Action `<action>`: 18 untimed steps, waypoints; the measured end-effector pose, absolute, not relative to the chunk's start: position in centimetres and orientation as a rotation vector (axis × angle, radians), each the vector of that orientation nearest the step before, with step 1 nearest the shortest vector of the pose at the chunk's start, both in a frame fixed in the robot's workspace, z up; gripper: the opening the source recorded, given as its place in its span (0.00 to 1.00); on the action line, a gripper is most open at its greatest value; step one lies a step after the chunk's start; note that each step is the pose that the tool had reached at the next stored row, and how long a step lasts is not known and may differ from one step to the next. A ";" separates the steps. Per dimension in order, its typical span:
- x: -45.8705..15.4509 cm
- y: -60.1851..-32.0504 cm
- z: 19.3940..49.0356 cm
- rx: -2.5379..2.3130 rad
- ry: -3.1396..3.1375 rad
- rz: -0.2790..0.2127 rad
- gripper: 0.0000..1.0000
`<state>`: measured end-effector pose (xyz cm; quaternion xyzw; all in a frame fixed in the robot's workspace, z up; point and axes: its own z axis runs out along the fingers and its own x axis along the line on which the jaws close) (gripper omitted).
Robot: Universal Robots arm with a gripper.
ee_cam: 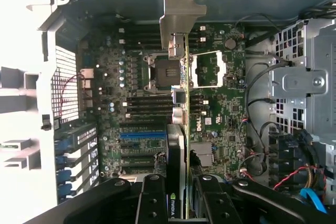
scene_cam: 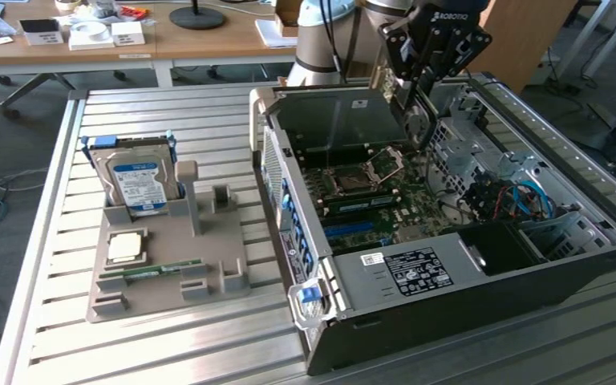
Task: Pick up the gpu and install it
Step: 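Pick up the gpu and move the gpu toward the slot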
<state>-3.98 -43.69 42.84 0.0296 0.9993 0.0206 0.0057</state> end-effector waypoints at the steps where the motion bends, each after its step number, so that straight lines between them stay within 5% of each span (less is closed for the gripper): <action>1: -3.8 -43.7 42.8 0.093 3.128 0.065 0.27; 18: -2.9 -43.7 42.8 0.093 3.128 0.064 0.27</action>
